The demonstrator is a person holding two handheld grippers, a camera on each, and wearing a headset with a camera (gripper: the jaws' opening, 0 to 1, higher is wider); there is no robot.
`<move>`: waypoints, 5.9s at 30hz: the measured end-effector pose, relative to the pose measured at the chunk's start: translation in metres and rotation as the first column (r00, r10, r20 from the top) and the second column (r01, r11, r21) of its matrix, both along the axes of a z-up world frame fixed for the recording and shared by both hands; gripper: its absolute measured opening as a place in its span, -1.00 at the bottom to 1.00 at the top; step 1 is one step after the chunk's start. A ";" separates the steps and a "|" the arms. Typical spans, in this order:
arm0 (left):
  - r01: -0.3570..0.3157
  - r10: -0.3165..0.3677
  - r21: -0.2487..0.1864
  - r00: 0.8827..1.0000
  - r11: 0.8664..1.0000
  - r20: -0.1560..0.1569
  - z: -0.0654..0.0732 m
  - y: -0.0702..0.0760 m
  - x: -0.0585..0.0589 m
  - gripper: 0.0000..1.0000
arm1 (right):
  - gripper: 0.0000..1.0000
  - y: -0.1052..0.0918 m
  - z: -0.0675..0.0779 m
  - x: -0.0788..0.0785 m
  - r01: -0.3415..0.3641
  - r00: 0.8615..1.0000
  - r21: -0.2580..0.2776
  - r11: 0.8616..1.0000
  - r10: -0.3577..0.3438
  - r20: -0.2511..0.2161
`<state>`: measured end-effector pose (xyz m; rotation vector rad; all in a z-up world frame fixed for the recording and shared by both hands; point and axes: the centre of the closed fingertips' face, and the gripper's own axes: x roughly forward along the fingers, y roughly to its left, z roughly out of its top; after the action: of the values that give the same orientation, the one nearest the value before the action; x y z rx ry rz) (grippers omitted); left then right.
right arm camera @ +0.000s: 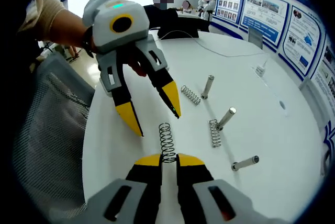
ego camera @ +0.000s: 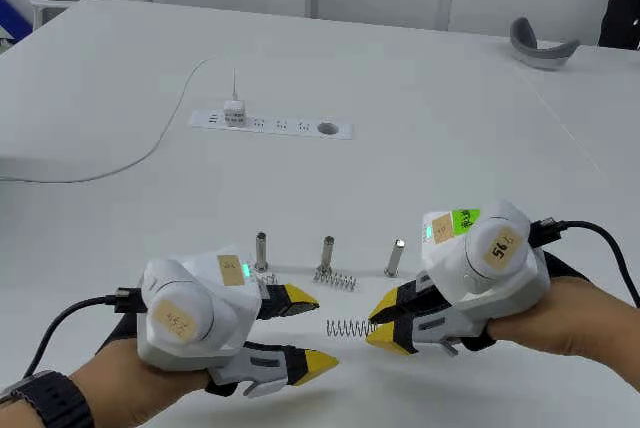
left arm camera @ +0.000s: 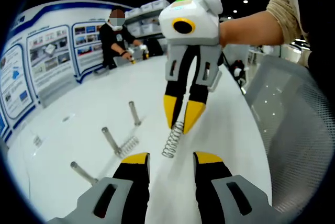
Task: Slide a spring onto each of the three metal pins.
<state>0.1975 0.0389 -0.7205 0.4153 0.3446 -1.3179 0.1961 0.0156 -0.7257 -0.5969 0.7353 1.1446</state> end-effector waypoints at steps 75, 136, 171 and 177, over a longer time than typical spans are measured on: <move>-0.014 0.013 -0.019 1.000 1.000 -0.014 0.000 -0.009 -0.002 -0.53 | -0.77 0.044 0.046 -0.001 -0.029 0.999 0.169 0.985 0.022 0.043; -0.282 0.275 -0.088 0.958 0.955 -0.080 0.013 0.073 0.028 0.04 | -0.77 -0.032 0.076 0.049 0.199 0.966 0.220 0.955 -0.229 0.121; -0.336 0.329 -0.089 0.940 0.938 -0.088 0.011 0.088 0.034 0.07 | -0.77 -0.061 0.074 0.104 0.344 0.899 0.263 0.901 -0.397 0.185; -0.339 0.332 -0.086 0.939 0.937 -0.088 0.011 0.090 0.034 0.06 | -0.77 -0.059 0.068 0.106 0.352 0.899 0.263 0.898 -0.403 0.171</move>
<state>0.2317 0.1285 -0.7092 0.2120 0.3902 -1.0109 0.3020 -0.0439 -0.6575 -0.3581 0.4912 0.7674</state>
